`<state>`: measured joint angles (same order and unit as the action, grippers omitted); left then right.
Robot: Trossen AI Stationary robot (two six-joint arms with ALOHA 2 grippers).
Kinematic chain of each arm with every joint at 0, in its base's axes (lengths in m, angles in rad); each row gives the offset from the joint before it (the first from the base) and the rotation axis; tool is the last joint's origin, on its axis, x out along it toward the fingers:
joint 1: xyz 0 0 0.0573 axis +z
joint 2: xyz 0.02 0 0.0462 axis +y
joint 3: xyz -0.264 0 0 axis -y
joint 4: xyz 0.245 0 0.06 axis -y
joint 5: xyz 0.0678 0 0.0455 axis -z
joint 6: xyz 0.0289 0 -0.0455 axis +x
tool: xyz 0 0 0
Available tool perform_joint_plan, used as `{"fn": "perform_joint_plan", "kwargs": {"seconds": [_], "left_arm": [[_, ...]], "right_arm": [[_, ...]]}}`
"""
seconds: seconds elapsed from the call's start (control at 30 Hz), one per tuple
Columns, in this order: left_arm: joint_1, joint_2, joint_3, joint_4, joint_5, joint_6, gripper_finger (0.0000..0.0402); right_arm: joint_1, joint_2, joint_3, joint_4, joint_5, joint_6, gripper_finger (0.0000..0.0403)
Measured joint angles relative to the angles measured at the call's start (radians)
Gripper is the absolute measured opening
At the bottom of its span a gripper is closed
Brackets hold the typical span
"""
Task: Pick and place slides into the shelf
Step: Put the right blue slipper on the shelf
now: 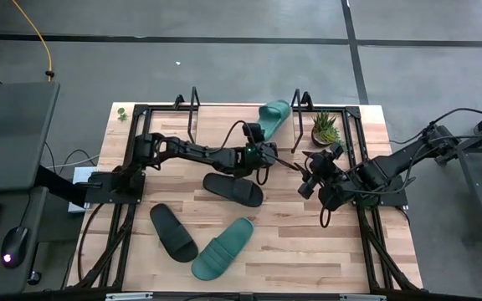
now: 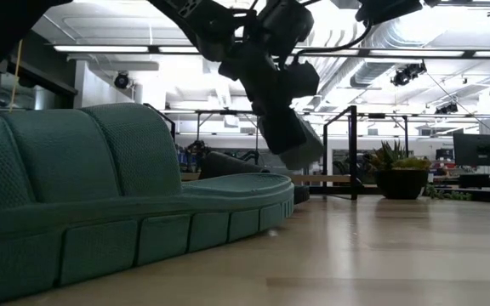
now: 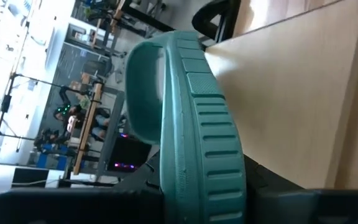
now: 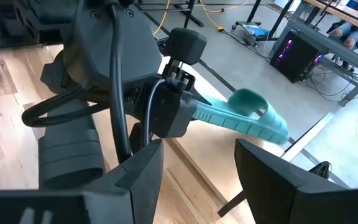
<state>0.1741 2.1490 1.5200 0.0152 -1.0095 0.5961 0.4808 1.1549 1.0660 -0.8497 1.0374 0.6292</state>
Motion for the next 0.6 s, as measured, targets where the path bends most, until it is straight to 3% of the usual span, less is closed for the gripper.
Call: {"fn": "perform_joint_plan", "kwargs": {"seconds": [0.37, 0.6], "left_arm": [[-0.012, 0.000, 0.000, 0.008, 0.016, -0.029, 0.0079], [-0.019, 0.000, 0.000, 0.014, 0.095, -0.056, 0.0079]], "right_arm": [[0.000, 0.000, 0.000, 0.000, 0.000, 0.001, 0.0190], [0.000, 0.000, 0.000, 0.001, -0.005, 0.001, 0.0190]]}}
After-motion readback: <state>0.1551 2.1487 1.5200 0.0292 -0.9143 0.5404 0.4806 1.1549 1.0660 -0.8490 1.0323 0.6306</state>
